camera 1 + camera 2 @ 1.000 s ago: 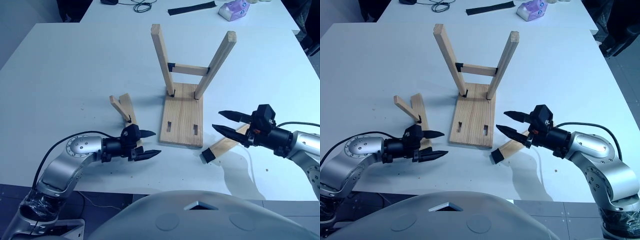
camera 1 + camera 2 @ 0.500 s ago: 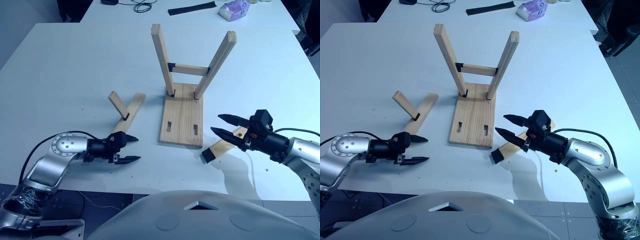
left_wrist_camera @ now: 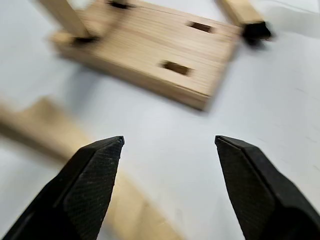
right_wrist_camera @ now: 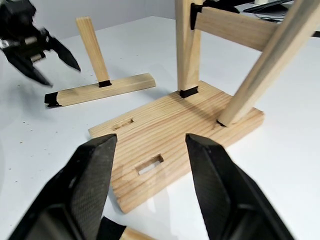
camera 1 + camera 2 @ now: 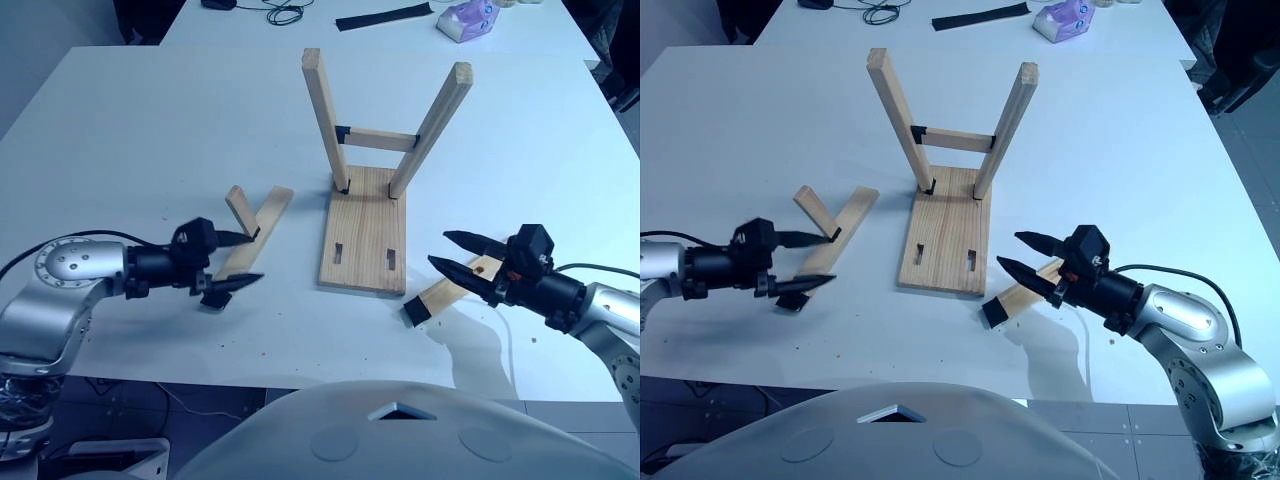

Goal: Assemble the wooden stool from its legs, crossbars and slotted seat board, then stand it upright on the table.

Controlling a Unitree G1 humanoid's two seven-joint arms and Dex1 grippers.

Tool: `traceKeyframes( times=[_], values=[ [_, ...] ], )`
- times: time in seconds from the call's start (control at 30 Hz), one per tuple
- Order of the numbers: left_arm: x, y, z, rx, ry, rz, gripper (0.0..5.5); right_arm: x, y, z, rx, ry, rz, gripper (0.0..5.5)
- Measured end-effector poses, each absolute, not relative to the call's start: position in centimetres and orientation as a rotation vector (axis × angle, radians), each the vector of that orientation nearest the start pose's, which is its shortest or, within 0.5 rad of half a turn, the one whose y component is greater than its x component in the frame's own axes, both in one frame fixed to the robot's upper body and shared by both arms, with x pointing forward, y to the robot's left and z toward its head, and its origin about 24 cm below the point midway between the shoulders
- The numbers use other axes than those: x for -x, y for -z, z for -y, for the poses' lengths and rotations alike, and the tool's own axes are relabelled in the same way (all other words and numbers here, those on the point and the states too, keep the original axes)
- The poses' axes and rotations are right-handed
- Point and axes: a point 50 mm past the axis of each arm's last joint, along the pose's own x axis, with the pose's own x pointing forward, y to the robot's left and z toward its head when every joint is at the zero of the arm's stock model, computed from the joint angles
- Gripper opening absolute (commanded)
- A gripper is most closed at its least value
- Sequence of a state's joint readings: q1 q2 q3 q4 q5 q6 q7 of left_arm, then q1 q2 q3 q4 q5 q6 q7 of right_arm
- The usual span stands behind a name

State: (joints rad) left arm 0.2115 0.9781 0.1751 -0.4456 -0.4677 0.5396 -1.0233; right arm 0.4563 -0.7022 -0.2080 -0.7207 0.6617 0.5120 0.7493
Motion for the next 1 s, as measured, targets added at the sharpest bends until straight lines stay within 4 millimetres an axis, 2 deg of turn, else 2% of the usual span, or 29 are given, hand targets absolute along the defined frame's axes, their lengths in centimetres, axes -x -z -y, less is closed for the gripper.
traceKeyframes(
  times=[0.2, 0.43, 0.7, 1.0],
  values=[
    [-17.4, -11.2, -24.6, -0.318, 0.772, -0.744, 3.39, -14.1, -11.0, 19.8, 0.021, -0.885, -0.315, 2.53],
    [-17.5, -9.8, -24.8, -0.200, 0.510, -0.825, 3.39, -14.2, -11.0, 19.7, 0.030, -0.886, -0.309, 2.53],
    [-17.1, -8.3, -23.7, -0.110, 0.476, -0.867, 3.39, -14.5, -11.1, 19.6, 0.049, -0.896, -0.305, 2.53],
    [-17.0, -7.1, -24.4, -0.157, 0.474, -0.887, 3.39, -14.5, -11.1, 19.6, 0.053, -0.904, -0.307, 2.53]
  ],
)
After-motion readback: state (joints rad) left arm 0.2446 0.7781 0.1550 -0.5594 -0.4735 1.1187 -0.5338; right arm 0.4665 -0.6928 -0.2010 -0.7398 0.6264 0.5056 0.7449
